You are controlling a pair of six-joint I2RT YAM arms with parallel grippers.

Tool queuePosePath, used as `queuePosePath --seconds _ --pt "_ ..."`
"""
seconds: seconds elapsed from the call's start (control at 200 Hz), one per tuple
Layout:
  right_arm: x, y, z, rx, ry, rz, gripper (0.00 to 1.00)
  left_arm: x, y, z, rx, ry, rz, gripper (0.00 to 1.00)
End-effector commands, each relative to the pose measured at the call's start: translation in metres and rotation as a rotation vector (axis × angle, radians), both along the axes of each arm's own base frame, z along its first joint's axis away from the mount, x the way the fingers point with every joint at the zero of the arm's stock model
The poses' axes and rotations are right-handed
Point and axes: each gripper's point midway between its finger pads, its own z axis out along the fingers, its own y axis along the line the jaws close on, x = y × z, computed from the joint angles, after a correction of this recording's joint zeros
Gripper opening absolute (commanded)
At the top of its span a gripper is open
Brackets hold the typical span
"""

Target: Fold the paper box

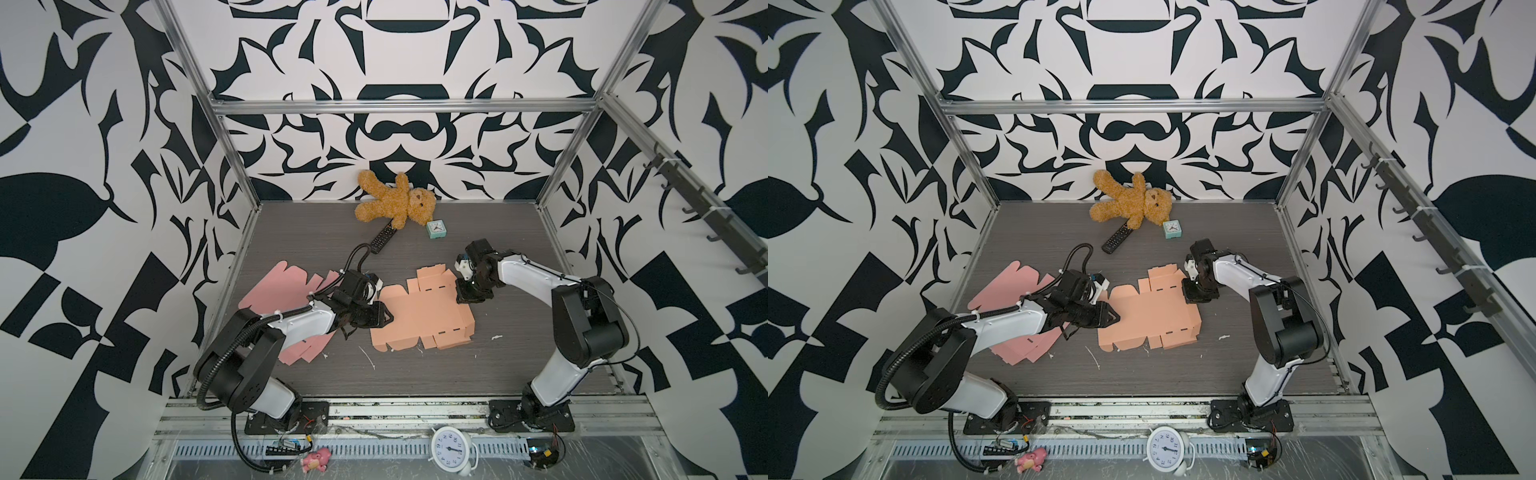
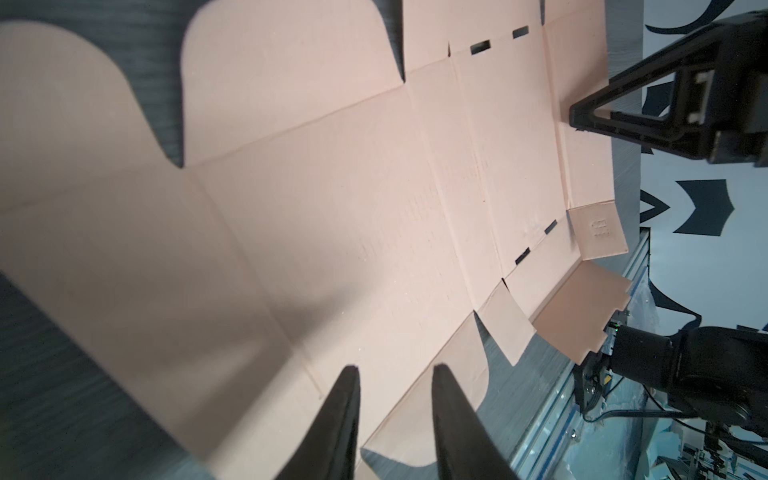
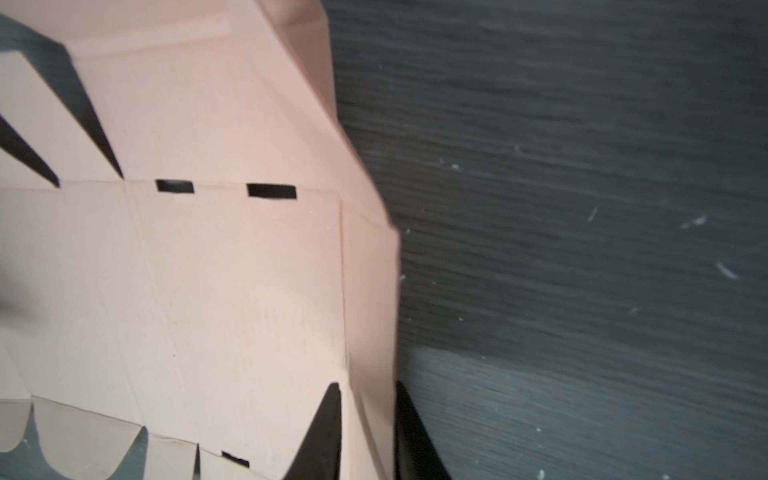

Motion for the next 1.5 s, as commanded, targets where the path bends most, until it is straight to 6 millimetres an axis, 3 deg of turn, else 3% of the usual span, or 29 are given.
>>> queuePosePath --seconds 0.0,0.345,0.815,0.99,1.095,1.255,1.495 --pt "-0.005 0.001 0.009 0.059 -0.026 -0.063 0.27 -0.001 0.005 -0.011 0.017 0.021 0.017 0.33" --pt "-0.031 -0.002 0.007 0.121 -0.012 -0.169 0.24 -0.002 0.005 -0.012 0.005 0.022 0.024 0.33" --pt "-0.038 -0.006 -0.004 0.107 0.001 -0.195 0.17 -0.005 0.007 -0.012 -0.001 0.021 0.026 0.33" --pt "-0.036 -0.007 -0.003 0.103 -0.014 -0.185 0.07 -0.006 0.006 -0.011 -0.010 0.021 0.026 0.32" --pt "-0.033 -0.007 0.004 0.093 -0.029 -0.169 0.01 -0.004 0.004 -0.002 -0.027 0.001 0.021 0.32" --pt "-0.030 0.000 0.030 0.085 -0.076 -0.110 0.00 -0.007 -0.002 0.022 -0.060 -0.028 -0.032 0.31" --pt "-0.039 0.015 0.065 -0.024 -0.134 0.007 0.00 0.011 -0.017 0.067 -0.114 -0.107 -0.062 0.12"
